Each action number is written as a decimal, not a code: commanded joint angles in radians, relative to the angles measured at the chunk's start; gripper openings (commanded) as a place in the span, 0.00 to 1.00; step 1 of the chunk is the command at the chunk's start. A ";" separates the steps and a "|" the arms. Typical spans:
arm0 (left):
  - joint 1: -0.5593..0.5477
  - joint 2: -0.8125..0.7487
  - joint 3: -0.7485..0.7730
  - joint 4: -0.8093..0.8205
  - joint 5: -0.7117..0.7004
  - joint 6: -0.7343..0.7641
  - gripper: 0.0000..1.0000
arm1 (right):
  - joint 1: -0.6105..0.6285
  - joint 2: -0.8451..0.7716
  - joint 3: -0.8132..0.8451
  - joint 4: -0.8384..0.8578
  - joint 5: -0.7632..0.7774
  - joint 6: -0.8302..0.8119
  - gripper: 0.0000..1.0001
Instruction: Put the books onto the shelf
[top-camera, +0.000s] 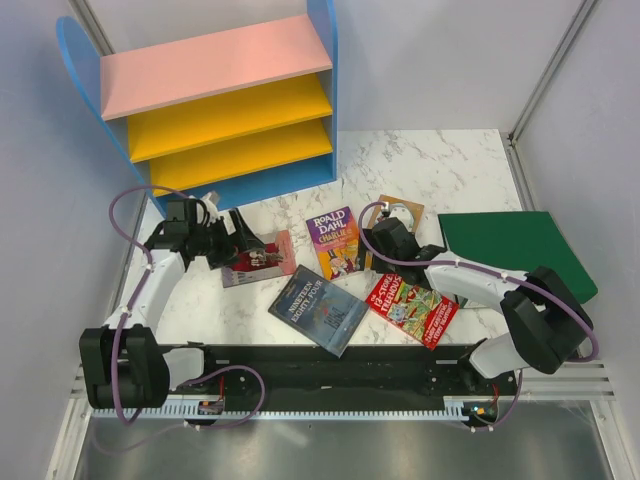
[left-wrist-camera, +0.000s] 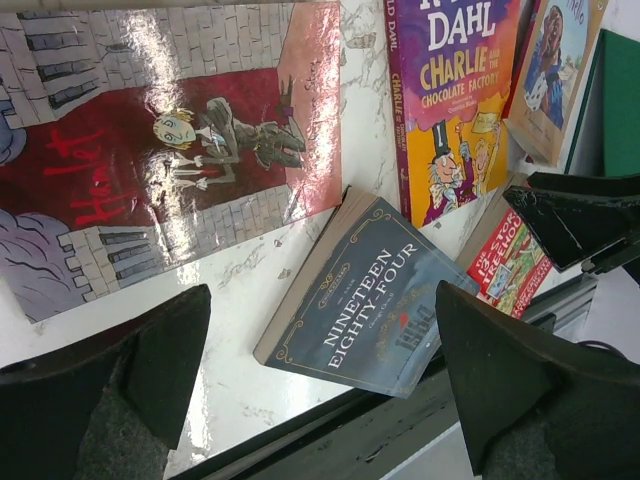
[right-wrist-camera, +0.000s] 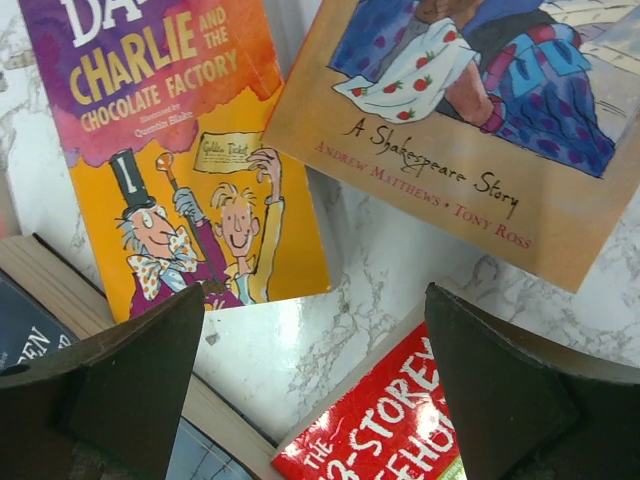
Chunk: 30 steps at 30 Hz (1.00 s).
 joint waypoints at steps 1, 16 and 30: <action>0.004 -0.006 -0.018 0.031 -0.009 -0.024 1.00 | 0.003 -0.031 0.008 0.066 -0.066 -0.024 0.98; -0.283 -0.590 -0.506 0.099 -0.187 -0.547 1.00 | 0.113 0.059 0.077 0.049 -0.262 -0.053 0.98; -0.490 -0.080 -0.363 0.108 -0.322 -0.608 1.00 | 0.169 0.234 0.189 -0.030 -0.333 -0.055 0.98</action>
